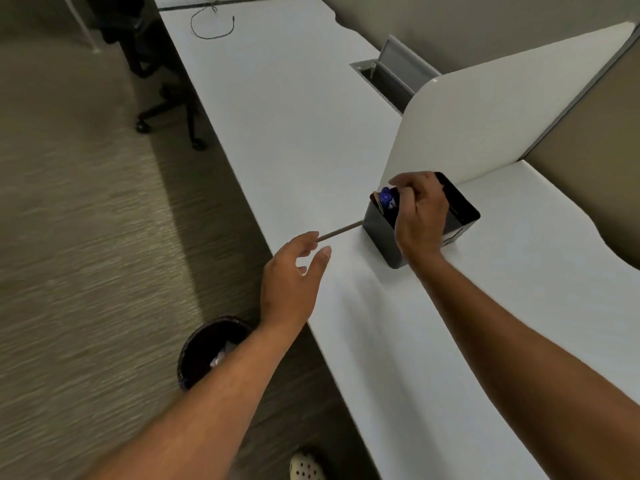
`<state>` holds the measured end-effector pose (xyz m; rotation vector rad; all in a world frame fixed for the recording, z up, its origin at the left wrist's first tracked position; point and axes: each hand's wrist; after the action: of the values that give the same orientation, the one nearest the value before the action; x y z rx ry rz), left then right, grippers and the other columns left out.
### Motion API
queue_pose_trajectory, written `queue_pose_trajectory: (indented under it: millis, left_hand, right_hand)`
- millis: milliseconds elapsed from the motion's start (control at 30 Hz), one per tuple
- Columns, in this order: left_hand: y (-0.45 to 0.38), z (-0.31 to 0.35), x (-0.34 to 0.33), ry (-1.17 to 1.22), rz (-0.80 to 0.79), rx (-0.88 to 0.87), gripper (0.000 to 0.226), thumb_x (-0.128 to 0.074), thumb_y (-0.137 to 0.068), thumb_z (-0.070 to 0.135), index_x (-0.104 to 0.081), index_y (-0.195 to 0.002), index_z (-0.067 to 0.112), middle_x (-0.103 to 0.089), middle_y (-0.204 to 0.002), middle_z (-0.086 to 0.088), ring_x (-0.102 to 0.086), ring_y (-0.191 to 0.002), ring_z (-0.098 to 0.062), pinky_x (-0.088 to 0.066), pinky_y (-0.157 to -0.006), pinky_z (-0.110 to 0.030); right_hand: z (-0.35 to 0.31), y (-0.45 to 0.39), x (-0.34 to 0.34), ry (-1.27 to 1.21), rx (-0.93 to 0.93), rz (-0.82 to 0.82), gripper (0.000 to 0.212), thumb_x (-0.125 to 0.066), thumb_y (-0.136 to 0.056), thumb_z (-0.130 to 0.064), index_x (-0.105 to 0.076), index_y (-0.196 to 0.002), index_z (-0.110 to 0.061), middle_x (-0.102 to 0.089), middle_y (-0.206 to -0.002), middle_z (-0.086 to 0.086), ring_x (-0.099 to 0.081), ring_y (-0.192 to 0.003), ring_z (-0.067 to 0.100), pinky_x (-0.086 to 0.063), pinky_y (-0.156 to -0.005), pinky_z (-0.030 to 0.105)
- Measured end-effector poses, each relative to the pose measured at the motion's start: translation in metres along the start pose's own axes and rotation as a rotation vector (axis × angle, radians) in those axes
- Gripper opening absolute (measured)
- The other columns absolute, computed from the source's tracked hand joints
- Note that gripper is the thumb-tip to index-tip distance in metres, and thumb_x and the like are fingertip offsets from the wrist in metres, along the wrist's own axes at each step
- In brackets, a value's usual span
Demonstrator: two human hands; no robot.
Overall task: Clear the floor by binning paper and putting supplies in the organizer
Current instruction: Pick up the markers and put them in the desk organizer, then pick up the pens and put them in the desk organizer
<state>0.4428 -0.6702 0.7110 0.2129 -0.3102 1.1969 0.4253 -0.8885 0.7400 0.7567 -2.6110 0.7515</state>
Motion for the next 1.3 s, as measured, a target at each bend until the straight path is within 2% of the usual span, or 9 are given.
queue_pose_trajectory:
  millis: [133, 233, 467, 633, 800, 933, 1067, 1200, 1300]
  left_hand:
    - [0.021, -0.041, 0.049, -0.100, 0.009, -0.107, 0.042, -0.052, -0.102, 0.051, -0.064, -0.134, 0.028, -0.067, -0.132, 0.007, -0.064, -0.120, -0.009, -0.060, -0.096, -0.038]
    - [0.050, -0.096, 0.105, -0.208, 0.048, -0.144, 0.039, -0.050, -0.105, 0.045, -0.065, -0.132, 0.022, -0.066, -0.131, 0.004, -0.061, -0.123, -0.010, -0.056, -0.100, -0.042]
    - [0.188, -0.280, 0.232, -0.324, 0.151, 0.117, 0.040, -0.048, -0.105, 0.032, -0.067, -0.131, 0.009, -0.068, -0.131, -0.010, -0.064, -0.122, -0.026, -0.053, -0.101, -0.046]
    - [0.315, -0.422, 0.279, -0.363, 0.214, 0.297, 0.032, -0.050, -0.107, 0.019, -0.067, -0.131, 0.005, -0.068, -0.132, -0.013, -0.062, -0.124, -0.029, -0.048, -0.107, -0.042]
    - [0.433, -0.561, 0.286, -0.325, 0.257, 0.444, 0.032, -0.047, -0.108, 0.018, -0.067, -0.129, 0.005, -0.068, -0.129, -0.012, -0.064, -0.120, -0.025, -0.043, -0.102, -0.026]
    - [0.503, -0.658, 0.274, -0.303, 0.258, 0.529, 0.030, -0.048, -0.108, 0.013, -0.067, -0.131, 0.009, -0.068, -0.130, -0.012, -0.063, -0.119, -0.024, -0.045, -0.100, -0.028]
    - [0.544, -0.722, 0.255, -0.255, 0.301, 0.619, 0.032, -0.047, -0.109, 0.019, -0.065, -0.134, 0.009, -0.068, -0.134, -0.010, -0.064, -0.121, -0.026, -0.050, -0.102, -0.037]
    - [0.561, -0.757, 0.239, -0.188, 0.317, 0.645, 0.037, -0.044, -0.109, 0.026, -0.064, -0.135, 0.009, -0.068, -0.133, -0.009, -0.064, -0.122, -0.023, -0.050, -0.102, -0.037]
    - [0.564, -0.775, 0.231, -0.133, 0.337, 0.681, 0.038, -0.045, -0.108, 0.032, -0.064, -0.134, 0.012, -0.070, -0.129, -0.005, -0.065, -0.115, -0.016, -0.052, -0.096, -0.033]
  right_hand:
    - [-0.039, 0.106, -0.044, -0.017, 0.194, -0.377, 0.022, -0.051, -0.095, -0.016, -0.070, -0.107, -0.015, -0.070, -0.103, -0.008, -0.065, -0.096, 0.001, -0.052, -0.086, 0.014]
    - [-0.055, 0.188, -0.087, -0.005, 0.256, -0.594, 0.021, -0.058, -0.094, -0.012, -0.070, -0.111, -0.016, -0.070, -0.107, -0.003, -0.064, -0.097, 0.006, -0.053, -0.086, 0.017]
    - [-0.046, 0.417, -0.205, 0.045, 0.120, -0.945, 0.025, -0.064, -0.089, -0.001, -0.076, -0.111, -0.007, -0.071, -0.109, 0.008, -0.067, -0.101, 0.018, -0.054, -0.090, 0.029]
    - [0.005, 0.597, -0.272, 0.133, 0.016, -1.226, 0.028, -0.062, -0.085, 0.005, -0.076, -0.107, -0.006, -0.072, -0.100, 0.014, -0.068, -0.090, 0.028, -0.051, -0.083, 0.035]
    - [0.099, 0.760, -0.308, 0.306, -0.089, -1.439, 0.020, -0.063, -0.088, 0.001, -0.076, -0.102, -0.005, -0.078, -0.097, 0.018, -0.072, -0.089, 0.036, -0.055, -0.081, 0.038]
    - [0.183, 0.854, -0.321, 0.484, -0.208, -1.513, 0.015, -0.065, -0.090, -0.006, -0.078, -0.096, -0.009, -0.079, -0.101, 0.014, -0.073, -0.098, 0.033, -0.048, -0.080, 0.026]
    - [0.238, 0.909, -0.349, 0.641, -0.322, -1.495, 0.018, -0.067, -0.093, -0.018, -0.079, -0.105, -0.011, -0.076, -0.117, 0.014, -0.070, -0.112, 0.033, -0.052, -0.086, 0.029]
    - [0.274, 0.938, -0.394, 0.751, -0.479, -1.390, 0.041, -0.075, -0.090, -0.038, -0.072, -0.116, -0.005, -0.073, -0.122, 0.016, -0.070, -0.114, 0.034, -0.045, -0.073, 0.029]
    - [0.293, 0.946, -0.411, 0.745, -0.442, -1.324, 0.052, -0.080, -0.086, -0.043, -0.068, -0.117, -0.003, -0.072, -0.122, 0.017, -0.070, -0.113, 0.034, -0.040, -0.071, 0.029]
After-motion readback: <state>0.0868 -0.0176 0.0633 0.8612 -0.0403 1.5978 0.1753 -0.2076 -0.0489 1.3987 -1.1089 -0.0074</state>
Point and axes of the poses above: each hand's wrist, its own y-axis away from the middle knuckle, its own x-axis out of the back of the hand, z = x × y
